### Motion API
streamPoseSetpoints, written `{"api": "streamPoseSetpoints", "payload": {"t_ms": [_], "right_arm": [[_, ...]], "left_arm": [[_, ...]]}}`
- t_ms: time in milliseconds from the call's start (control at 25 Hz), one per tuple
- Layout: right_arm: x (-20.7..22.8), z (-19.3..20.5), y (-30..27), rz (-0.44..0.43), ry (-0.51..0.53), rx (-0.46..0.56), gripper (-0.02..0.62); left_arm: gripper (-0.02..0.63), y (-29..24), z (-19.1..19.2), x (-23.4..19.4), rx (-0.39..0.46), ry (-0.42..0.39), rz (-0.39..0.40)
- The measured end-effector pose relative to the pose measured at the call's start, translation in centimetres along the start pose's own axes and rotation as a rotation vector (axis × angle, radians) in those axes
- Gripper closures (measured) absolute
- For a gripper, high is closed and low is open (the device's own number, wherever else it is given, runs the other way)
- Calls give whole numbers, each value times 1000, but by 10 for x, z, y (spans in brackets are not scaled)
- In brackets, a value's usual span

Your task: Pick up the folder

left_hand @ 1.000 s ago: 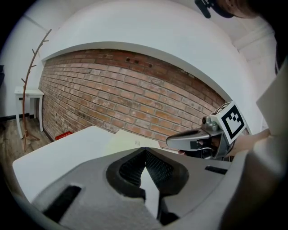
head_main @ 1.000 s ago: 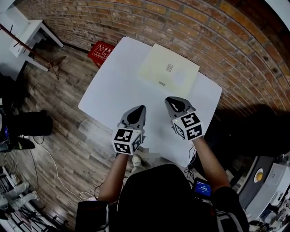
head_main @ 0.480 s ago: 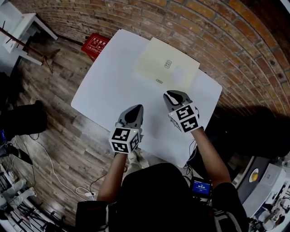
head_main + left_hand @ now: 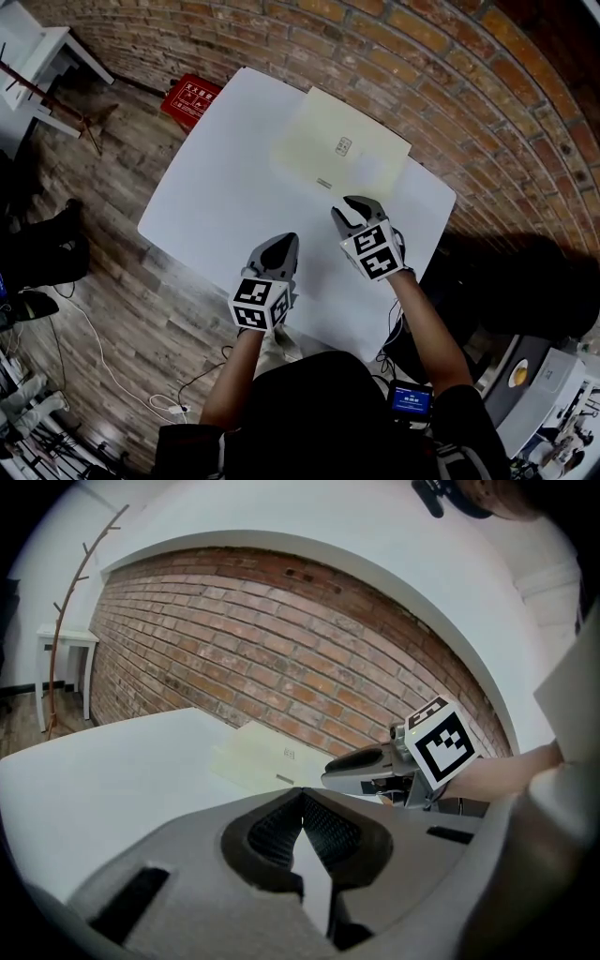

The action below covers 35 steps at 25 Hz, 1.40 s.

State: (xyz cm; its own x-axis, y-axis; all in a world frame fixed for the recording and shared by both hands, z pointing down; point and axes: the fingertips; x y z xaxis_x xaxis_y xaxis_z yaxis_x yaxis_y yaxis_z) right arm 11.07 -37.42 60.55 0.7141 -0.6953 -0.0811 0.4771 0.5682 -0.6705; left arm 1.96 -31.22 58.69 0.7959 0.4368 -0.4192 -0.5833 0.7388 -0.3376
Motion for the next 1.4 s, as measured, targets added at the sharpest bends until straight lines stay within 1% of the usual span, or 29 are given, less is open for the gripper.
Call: {"api": "streamPoseSetpoints", "payload": {"t_ms": [120, 200, 320, 600, 800, 1000, 1400], "right_arm": [[7, 7, -7, 12, 34, -33, 475], [11, 10, -12, 23, 70, -59, 444], [14, 14, -20, 32, 99, -92, 395], [28, 26, -38, 65, 160, -150, 343], [36, 31, -49, 92, 181, -167, 328], [41, 41, -58, 100, 162, -193, 325], [53, 44, -66, 172, 161, -180, 325]], "left_arm": [[588, -4, 4, 0, -8, 8, 4], [588, -5, 5, -1, -13, 11, 5], [588, -5, 9, -1, -21, 16, 5], [588, -10, 17, 1, -38, 24, 14], [588, -11, 22, 2, -49, 31, 19], [588, -14, 23, 5, -48, 31, 23], [588, -13, 27, 5, -56, 41, 18]]}}
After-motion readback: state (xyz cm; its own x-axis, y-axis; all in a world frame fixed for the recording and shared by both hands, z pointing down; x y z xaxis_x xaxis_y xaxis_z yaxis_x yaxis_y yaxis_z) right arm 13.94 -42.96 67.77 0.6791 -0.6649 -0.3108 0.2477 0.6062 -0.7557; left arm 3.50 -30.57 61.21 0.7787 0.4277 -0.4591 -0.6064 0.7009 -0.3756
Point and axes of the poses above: the fingertips, and each gripper's own axes: y backward along the fingers, x to its right, z out of its underside, and after that the axes turned 4 degrees about x, right-handed
